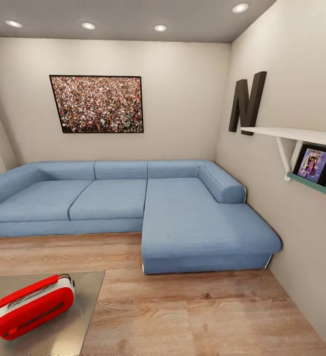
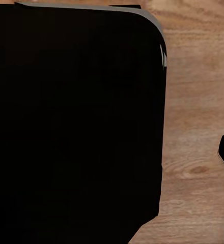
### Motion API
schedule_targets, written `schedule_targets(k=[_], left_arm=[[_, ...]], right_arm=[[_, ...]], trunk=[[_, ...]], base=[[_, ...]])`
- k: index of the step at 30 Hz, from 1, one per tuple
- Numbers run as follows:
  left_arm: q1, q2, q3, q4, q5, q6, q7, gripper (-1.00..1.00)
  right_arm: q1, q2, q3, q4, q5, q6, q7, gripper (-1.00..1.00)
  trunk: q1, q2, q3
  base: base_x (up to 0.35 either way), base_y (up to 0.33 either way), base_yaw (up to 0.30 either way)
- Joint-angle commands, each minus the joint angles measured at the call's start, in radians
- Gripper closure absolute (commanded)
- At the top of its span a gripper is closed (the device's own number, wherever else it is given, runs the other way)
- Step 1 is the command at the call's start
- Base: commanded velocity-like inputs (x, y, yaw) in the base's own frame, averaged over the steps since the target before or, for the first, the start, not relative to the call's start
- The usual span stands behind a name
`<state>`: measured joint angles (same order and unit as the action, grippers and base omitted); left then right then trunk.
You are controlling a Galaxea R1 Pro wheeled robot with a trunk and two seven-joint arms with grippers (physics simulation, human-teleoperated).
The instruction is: Turn on the radio receiver that's on the table in the living room.
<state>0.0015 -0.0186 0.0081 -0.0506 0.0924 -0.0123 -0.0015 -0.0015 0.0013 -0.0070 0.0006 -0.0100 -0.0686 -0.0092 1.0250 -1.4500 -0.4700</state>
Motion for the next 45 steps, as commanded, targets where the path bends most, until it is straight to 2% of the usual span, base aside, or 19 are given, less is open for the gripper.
schedule_targets(k=[1, 10, 17, 45], left_arm=[[0.000, 0.000, 0.000, 0.000, 0.000, 0.000, 0.000, -1.00], [0.000, -0.001, 0.000, 0.000, 0.000, 0.000, 0.000, -1.00], [0.000, -0.012, -0.002, -0.007, -0.003, 0.001, -0.001, -1.00], [0.000, -0.014, -0.003, -0.008, -0.002, 0.002, -0.002, -1.00]], right_arm=[[0.000, 0.000, 0.000, 0.000, 0.000, 0.000, 0.000, -1.00], [0.000, 0.000, 0.002, 0.000, 0.001, 0.000, 0.000, -1.00], [0.000, -0.001, 0.006, 0.000, 0.003, 0.000, 0.001, -1.00], [0.000, -0.001, 0.010, 0.000, 0.007, 0.000, 0.002, -1.00]], trunk=[[0.000, 0.000, 0.000], [0.000, 0.000, 0.000], [0.000, 0.000, 0.000], [0.000, 0.000, 0.000]], base=[[0.000, 0.000, 0.271], [0.000, 0.000, 0.264], [0.031, 0.000, 0.065], [0.306, 0.000, 0.001]])
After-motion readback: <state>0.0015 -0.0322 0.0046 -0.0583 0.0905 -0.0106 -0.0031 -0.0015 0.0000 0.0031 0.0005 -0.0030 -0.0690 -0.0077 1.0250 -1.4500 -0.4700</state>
